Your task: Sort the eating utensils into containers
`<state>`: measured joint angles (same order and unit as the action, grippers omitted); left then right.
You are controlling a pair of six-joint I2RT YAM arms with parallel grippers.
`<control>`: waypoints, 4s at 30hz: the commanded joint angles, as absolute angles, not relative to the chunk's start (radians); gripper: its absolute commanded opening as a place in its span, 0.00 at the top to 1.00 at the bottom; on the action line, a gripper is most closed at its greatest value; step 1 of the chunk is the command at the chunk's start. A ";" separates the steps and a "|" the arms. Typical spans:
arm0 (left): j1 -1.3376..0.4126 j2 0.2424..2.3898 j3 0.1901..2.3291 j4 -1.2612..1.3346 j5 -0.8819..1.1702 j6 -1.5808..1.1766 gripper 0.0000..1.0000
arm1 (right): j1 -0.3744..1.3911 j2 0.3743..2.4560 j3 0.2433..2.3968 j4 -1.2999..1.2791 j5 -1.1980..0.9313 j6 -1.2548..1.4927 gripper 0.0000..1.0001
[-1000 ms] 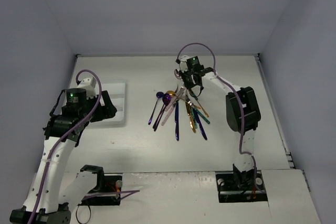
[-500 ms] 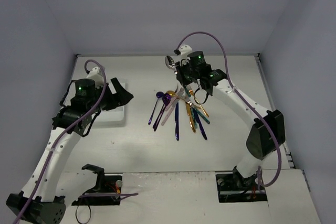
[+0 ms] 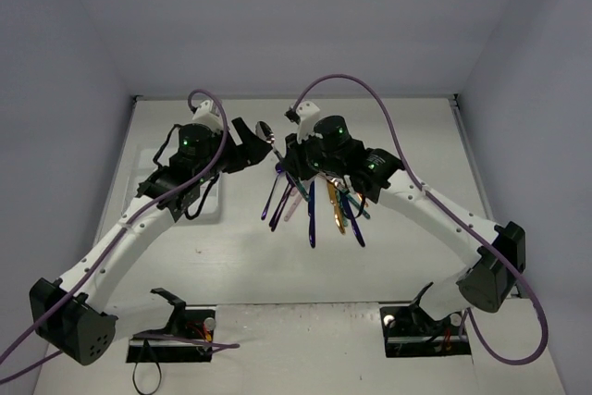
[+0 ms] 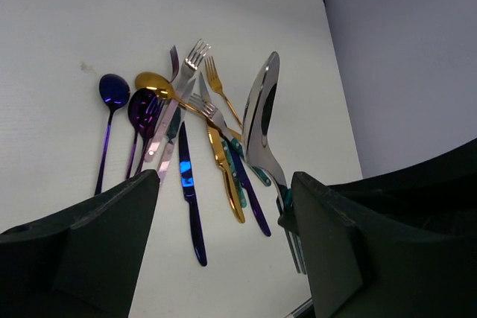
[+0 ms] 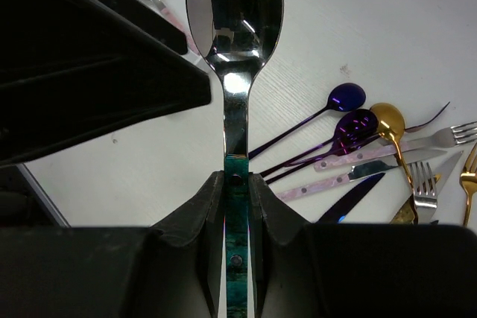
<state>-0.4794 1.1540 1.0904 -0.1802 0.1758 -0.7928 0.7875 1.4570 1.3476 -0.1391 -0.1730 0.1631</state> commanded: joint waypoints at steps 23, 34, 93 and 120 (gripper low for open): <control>-0.590 1.186 1.071 0.081 -0.002 -0.943 1.00 | 0.818 1.365 1.309 -0.011 -0.105 0.261 0.60; -0.250 1.099 0.960 -0.032 -0.073 -1.098 1.00 | 0.802 1.129 1.102 -0.022 0.072 0.248 0.10; -0.467 1.452 1.268 -0.345 -0.129 -0.489 0.44 | 0.776 0.697 0.930 -0.277 0.300 0.218 0.01; -0.552 2.142 1.712 -0.520 -0.052 -0.358 0.76 | 0.775 0.640 0.953 -0.377 0.341 0.331 0.03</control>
